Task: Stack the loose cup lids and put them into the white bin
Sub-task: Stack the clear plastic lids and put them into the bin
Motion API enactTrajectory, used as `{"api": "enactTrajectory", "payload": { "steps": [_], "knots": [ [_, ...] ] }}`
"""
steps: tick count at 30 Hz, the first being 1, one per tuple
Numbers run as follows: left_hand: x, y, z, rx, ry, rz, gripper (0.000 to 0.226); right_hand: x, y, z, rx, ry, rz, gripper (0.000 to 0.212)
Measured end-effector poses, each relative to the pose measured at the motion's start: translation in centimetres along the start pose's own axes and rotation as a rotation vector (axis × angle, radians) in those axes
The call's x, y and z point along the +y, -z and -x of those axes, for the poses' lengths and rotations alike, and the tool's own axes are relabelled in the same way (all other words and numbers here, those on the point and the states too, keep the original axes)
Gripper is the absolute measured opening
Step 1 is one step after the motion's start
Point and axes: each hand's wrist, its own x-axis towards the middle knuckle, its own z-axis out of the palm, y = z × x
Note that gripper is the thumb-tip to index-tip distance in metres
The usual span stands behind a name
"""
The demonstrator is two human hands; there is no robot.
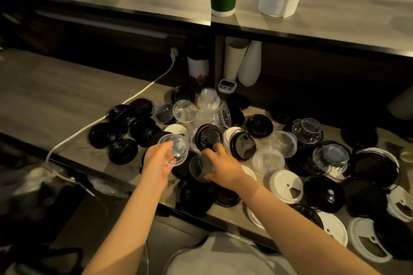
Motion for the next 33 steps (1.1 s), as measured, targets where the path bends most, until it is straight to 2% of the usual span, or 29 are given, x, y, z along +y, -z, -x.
{"api": "enactTrajectory", "payload": {
  "steps": [4,7,11,14,16,20,23,25,29,31,33],
  "knots": [
    [-0.1,0.5,-0.5,0.014,-0.001,0.027,0.019,0.1,0.0,-0.2,0.041,0.069,-0.017,0.065],
    [-0.1,0.5,-0.8,0.013,0.008,0.042,0.017,0.3,0.5,0.4,0.088,0.098,-0.129,0.063],
    [-0.2,0.3,-1.2,-0.001,0.000,0.039,0.008,0.7,2.5,2.2,0.261,0.157,-0.355,0.060],
    [-0.4,-0.7,-1.2,-0.030,0.072,0.055,0.023,0.8,4.8,3.1,0.403,0.150,-0.495,0.057],
    [-0.6,-1.9,-0.3,-0.108,0.109,0.050,0.031,0.6,6.0,3.4,0.444,0.158,-0.501,0.057],
    [-1.1,-4.7,1.8,-0.338,0.145,0.008,0.048,0.4,6.3,3.9,0.466,0.239,-0.311,0.057],
    [-1.4,-6.0,2.3,-0.459,0.205,0.004,0.052,0.9,5.7,4.6,0.518,0.225,-0.262,0.057],
    [-1.9,-6.5,2.3,-0.509,0.214,-0.029,0.046,1.6,5.3,5.2,0.565,0.216,-0.229,0.059],
    [-2.9,-7.3,2.3,-0.571,0.165,-0.128,0.022,2.9,5.4,6.4,0.603,0.193,-0.261,0.062],
    [-3.2,-8.0,2.8,-0.545,0.173,-0.128,0.016,3.4,5.7,7.1,0.587,0.171,-0.299,0.065],
    [-3.4,-8.3,2.7,-0.493,0.143,-0.148,0.015,4.1,6.1,7.8,0.531,0.133,-0.434,0.070]
  ]
}}
